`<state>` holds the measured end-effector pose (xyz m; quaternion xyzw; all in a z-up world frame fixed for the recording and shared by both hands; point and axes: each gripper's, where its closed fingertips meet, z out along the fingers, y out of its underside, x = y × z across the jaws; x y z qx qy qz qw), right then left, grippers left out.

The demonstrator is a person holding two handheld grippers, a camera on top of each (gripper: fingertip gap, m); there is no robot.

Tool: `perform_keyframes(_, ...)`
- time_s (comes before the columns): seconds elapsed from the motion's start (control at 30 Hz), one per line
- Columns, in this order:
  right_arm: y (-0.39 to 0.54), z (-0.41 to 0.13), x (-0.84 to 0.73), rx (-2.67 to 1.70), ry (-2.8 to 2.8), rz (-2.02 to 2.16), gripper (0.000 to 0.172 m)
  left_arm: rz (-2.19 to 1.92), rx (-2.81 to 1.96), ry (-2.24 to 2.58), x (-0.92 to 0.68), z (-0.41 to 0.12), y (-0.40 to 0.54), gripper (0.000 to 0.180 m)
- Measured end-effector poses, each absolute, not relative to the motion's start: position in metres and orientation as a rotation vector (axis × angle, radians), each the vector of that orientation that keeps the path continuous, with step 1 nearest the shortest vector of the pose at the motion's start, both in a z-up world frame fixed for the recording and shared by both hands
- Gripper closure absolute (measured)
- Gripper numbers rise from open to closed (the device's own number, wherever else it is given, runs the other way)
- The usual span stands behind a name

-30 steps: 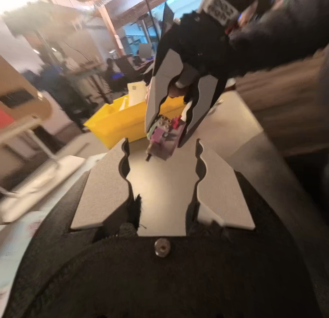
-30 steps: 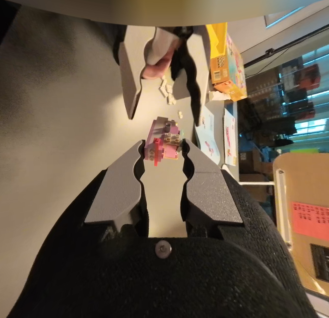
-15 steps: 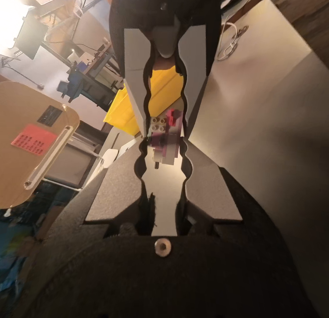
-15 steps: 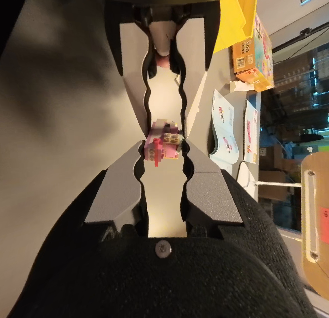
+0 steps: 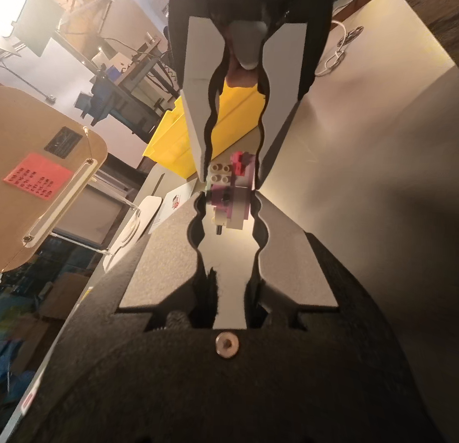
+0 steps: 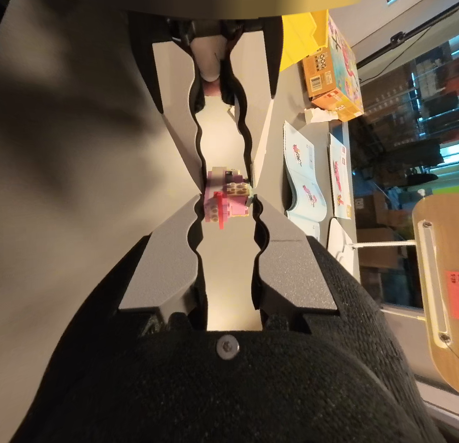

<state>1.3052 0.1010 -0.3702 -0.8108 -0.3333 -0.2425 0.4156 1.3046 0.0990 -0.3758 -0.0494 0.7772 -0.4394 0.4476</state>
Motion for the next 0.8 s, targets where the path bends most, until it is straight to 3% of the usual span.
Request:
perform_keyframes(0.27, 0.103, -0.362, 1.309, -1.958, -0.851, -0.731, 0.135, -1.328, -0.263, 1.944, 1.304, -0.368, 0.098, 0.142)
perform_keyframes(0.3, 0.104, -0.358, 1.310, -1.927, -0.850, -0.763, 0.136, -1.448, -0.336, 1.934, 1.303, -0.361, 0.099, 0.135)
perform_keyframes(0.4, 0.106, -0.339, 1.310, -1.828, -0.836, -0.838, 0.136, -1.877, -0.628, 1.913, 1.307, -0.343, 0.108, 0.090)
perform_keyframes(0.47, 0.108, -0.327, 1.307, -1.765, -0.823, -0.862, 0.136, -2.200, -0.800, 1.881, 1.307, -0.333, 0.115, 0.084)
perform_keyframes(0.63, 0.116, -0.313, 1.295, -1.687, -0.842, -0.855, 0.136, -2.682, -0.831, 1.968, 1.285, -0.324, 0.103, 0.121)
perform_keyframes(0.8, 0.124, -0.308, 1.289, -1.670, -0.881, -0.866, 0.136, -2.788, -0.779, 1.937, 1.280, -0.319, 0.102, 0.163)
